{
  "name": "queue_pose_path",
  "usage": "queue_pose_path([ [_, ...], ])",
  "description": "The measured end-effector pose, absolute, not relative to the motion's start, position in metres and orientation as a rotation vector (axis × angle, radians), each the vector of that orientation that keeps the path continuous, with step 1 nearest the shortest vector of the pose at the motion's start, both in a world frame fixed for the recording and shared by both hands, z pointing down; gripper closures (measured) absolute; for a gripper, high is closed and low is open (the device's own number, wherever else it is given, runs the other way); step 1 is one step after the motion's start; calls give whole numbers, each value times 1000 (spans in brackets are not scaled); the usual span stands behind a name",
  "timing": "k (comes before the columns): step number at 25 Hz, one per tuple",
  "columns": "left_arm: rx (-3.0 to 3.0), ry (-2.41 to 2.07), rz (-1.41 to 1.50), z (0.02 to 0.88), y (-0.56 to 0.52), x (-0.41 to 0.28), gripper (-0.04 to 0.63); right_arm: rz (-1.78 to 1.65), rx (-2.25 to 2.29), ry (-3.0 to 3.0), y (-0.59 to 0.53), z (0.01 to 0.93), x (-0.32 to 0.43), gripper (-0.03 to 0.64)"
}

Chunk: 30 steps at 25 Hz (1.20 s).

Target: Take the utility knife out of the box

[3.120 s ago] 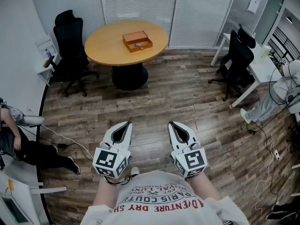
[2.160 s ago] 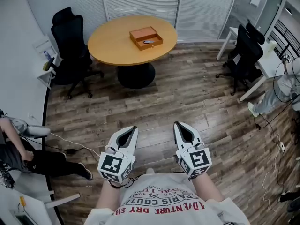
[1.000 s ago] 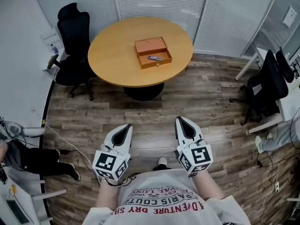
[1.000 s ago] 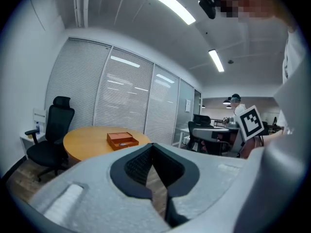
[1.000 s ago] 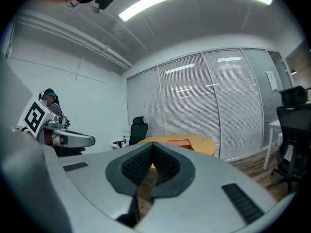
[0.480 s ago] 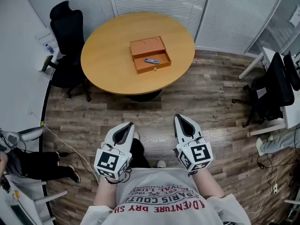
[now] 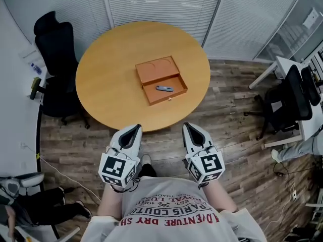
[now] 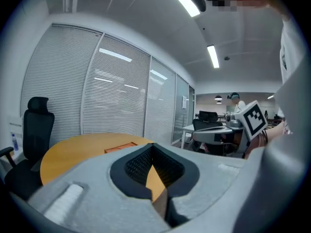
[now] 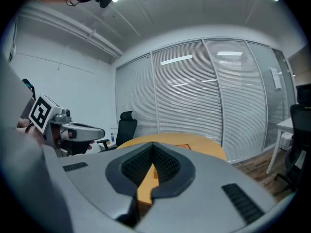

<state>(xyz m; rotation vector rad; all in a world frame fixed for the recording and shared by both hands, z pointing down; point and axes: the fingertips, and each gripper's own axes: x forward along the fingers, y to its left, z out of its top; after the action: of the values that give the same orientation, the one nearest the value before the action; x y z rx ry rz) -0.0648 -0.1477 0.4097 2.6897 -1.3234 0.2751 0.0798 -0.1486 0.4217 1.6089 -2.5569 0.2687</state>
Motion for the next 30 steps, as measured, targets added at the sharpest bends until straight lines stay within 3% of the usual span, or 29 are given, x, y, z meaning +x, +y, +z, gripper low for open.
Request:
queue_pose_path([
  [12,2665,-1269,272,421,-282,-139,600,232,1612,-2460,-264,429,11,609],
  [22,2598,-1332,315,444,-336,-126,600,147,1392,-2508,-325,442,8,609],
  [30,2483,-1476,299,455,-381,-99,600,283,1081,-2535,-395,481,19,609],
])
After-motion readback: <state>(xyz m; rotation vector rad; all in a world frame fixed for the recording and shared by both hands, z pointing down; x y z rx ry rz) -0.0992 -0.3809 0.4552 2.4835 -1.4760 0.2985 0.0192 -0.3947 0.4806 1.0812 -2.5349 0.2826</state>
